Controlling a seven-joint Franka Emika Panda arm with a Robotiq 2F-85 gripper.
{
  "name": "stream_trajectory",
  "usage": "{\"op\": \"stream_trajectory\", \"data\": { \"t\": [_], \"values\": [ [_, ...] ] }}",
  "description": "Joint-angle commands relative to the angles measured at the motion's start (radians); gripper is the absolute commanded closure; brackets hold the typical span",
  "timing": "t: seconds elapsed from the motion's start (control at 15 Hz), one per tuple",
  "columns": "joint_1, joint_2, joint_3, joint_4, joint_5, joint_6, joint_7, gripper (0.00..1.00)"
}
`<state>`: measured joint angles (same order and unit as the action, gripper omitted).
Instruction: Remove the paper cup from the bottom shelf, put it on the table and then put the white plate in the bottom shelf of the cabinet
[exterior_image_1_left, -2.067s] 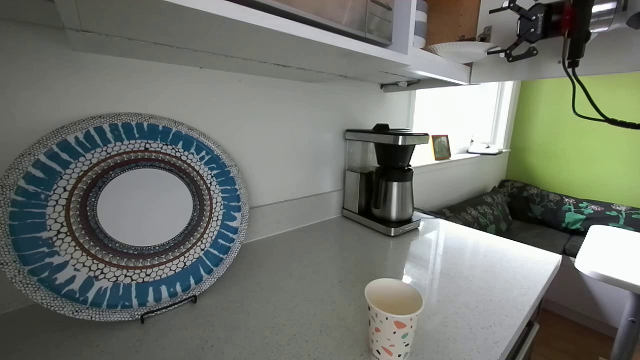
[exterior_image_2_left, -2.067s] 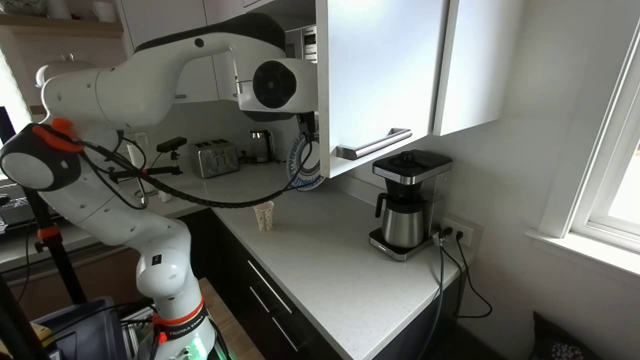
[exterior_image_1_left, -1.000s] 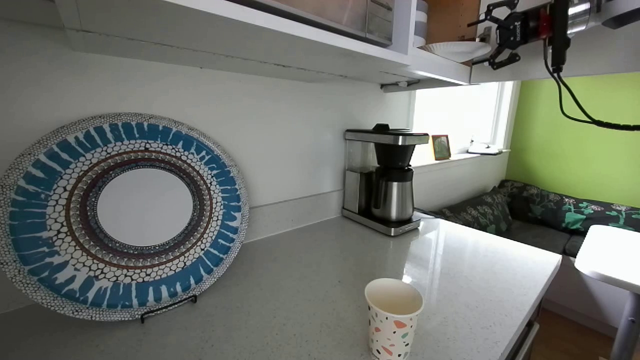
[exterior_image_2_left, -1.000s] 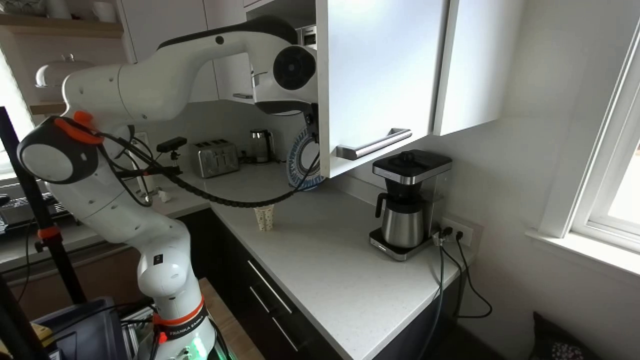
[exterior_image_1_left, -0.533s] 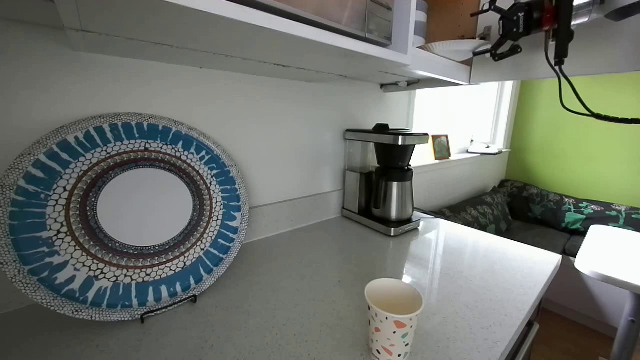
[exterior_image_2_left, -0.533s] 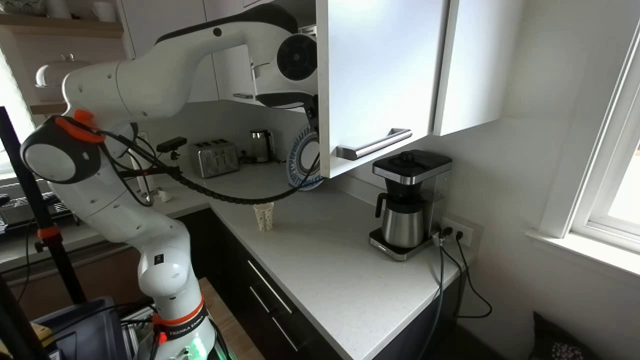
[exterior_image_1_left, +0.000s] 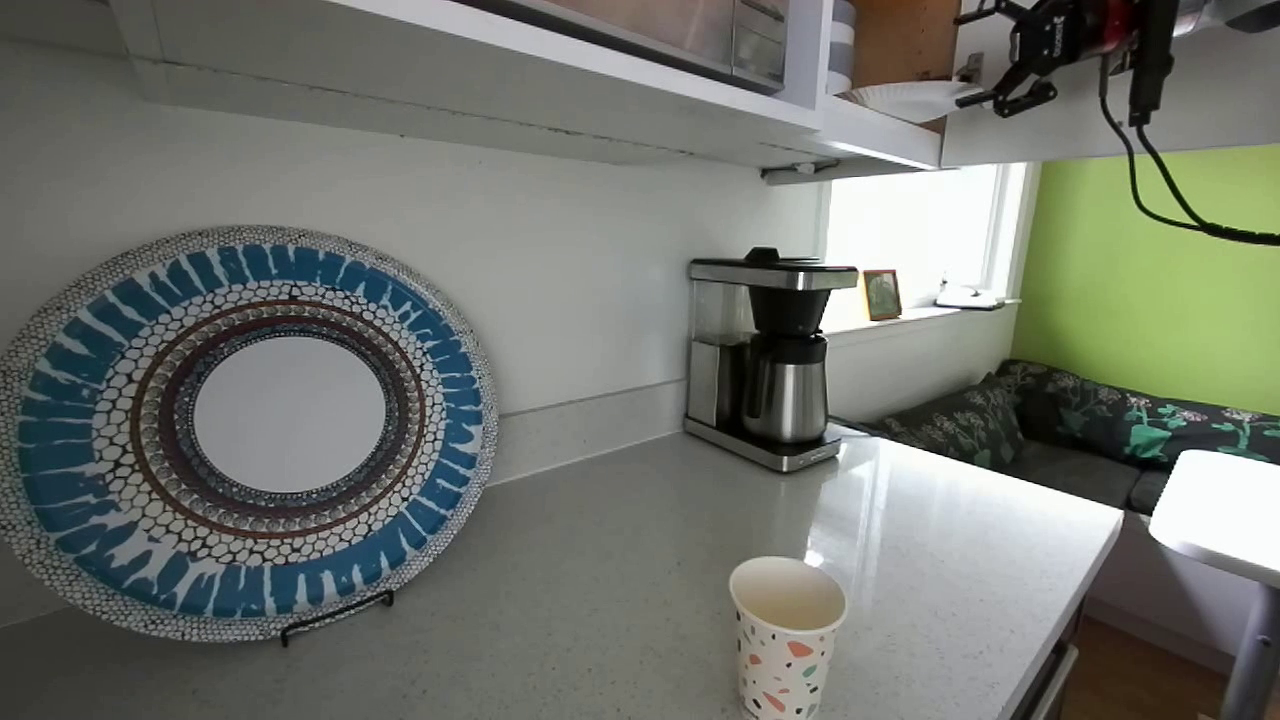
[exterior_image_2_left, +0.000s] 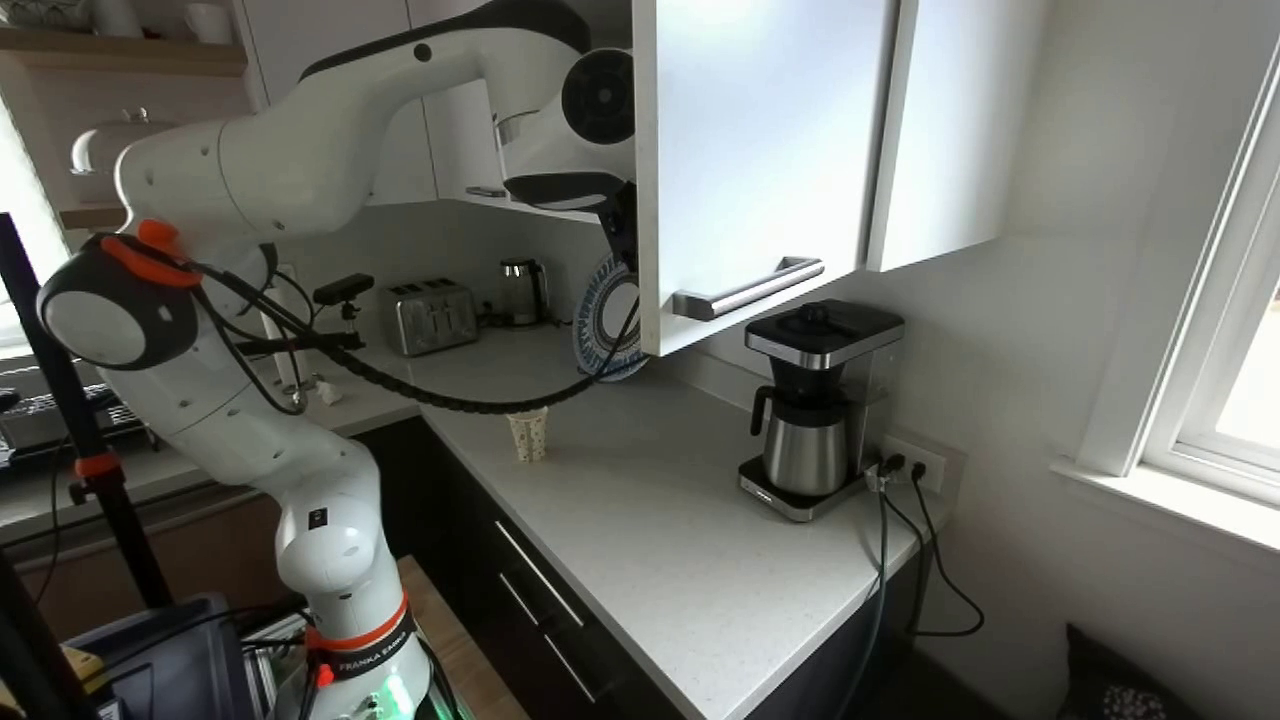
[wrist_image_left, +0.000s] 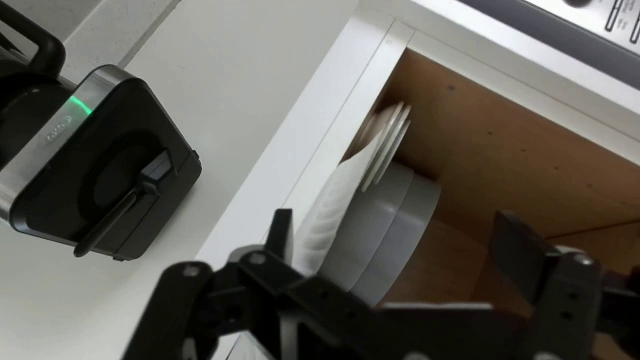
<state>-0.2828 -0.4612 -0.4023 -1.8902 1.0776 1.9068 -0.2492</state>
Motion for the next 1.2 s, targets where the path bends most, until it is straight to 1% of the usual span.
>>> {"op": "stream_trajectory", "data": {
  "t": [0.0, 0.27, 0.73, 1.13],
  "values": [
    [-0.003, 0.023, -0.013, 0.024, -0.051, -0.062, -0.011, 0.0],
    [-0.007, 0.02, -0.01, 0.028, -0.098, -0.098, -0.017, 0.0],
    [-0.009, -0.075, 0.004, 0.025, -0.292, -0.157, -0.128, 0.0],
    [0.014, -0.207, 0.015, -0.002, -0.476, -0.118, -0.275, 0.0]
  ]
}}
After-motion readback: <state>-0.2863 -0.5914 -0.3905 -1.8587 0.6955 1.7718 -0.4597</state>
